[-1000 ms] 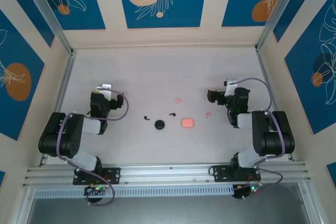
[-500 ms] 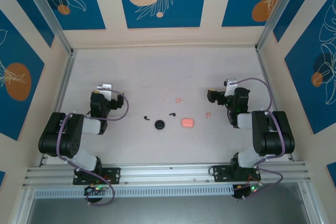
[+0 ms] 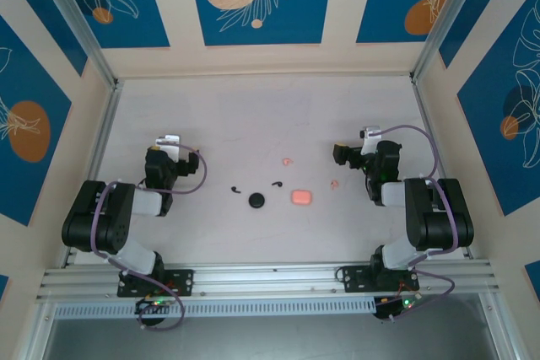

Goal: Insert the wireless bluetooth earbuds into the charging case

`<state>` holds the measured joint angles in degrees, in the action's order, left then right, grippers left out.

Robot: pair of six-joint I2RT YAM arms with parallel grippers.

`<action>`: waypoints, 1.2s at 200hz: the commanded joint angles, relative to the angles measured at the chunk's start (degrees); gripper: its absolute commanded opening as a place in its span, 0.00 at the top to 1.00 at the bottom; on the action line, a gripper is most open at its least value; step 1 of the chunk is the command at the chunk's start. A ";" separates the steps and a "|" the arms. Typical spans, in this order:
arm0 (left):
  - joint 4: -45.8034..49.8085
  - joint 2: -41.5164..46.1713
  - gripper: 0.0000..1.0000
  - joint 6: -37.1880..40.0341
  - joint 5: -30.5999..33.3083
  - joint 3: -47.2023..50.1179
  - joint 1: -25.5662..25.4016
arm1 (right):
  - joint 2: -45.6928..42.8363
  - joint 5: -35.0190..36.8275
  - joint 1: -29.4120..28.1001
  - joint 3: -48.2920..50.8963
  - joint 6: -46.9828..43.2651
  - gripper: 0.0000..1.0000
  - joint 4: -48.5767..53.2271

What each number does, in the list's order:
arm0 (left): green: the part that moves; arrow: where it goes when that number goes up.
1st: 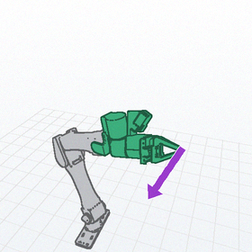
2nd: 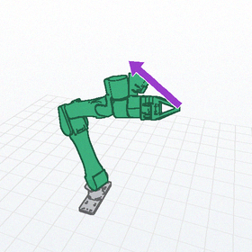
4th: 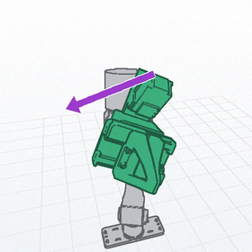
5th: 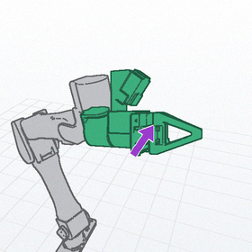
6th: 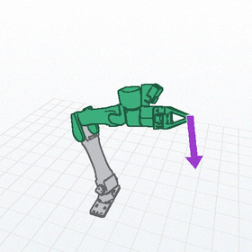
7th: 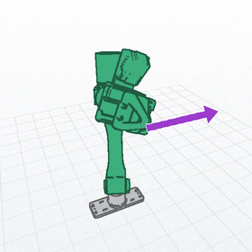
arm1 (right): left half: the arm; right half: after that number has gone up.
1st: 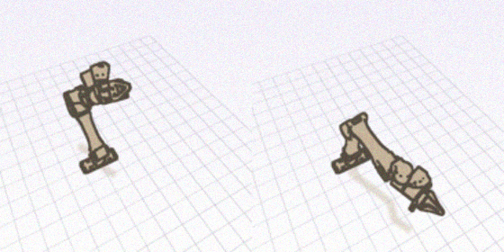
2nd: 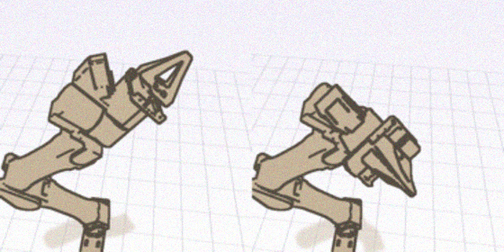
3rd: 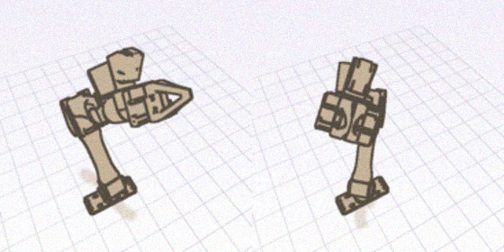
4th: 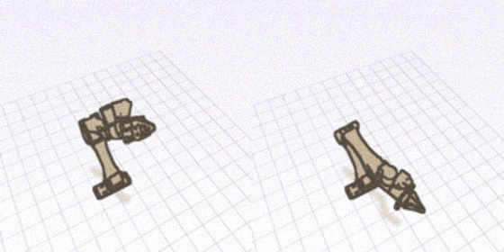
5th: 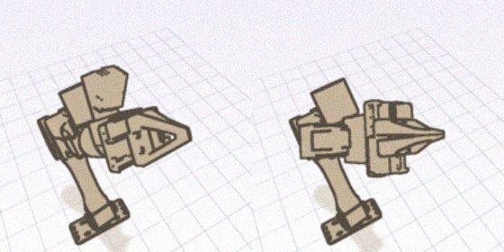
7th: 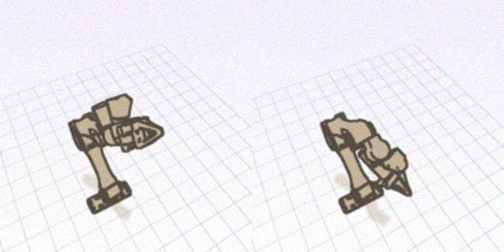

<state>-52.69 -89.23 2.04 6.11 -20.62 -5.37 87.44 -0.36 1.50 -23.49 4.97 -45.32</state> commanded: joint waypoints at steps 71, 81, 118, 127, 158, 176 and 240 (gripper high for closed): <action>9.13 10.03 0.02 -0.51 3.40 -1.31 0.41 | -9.24 0.39 -1.24 -20.54 3.66 0.01 43.39; 17.77 13.39 0.02 -1.95 3.98 -4.18 0.36 | -9.98 -0.33 -2.13 -24.66 3.30 0.01 51.53; 47.50 19.93 0.12 -9.90 -1.72 -17.13 0.26 | -9.31 1.09 -9.64 -41.89 5.22 0.01 83.61; 53.37 19.98 0.16 -11.67 -3.53 -19.94 0.10 | -8.77 2.97 -12.07 -44.65 6.52 0.01 89.68; 68.54 18.18 0.24 -14.23 -8.73 -27.24 -2.17 | -6.56 4.54 -20.21 -50.38 15.05 0.01 105.76; 74.07 16.50 0.25 -13.29 -8.41 -29.97 -5.83 | -5.58 2.28 -23.79 -49.98 21.30 0.01 108.71; 86.23 9.07 0.25 -12.34 -10.22 -36.06 -15.15 | 2.70 -3.53 -30.22 -44.84 30.34 0.13 104.73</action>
<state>25.85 -78.43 -10.02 -0.71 -54.50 -18.48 86.87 -1.23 -27.31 -69.84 30.26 58.02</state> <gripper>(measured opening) 0.747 0.879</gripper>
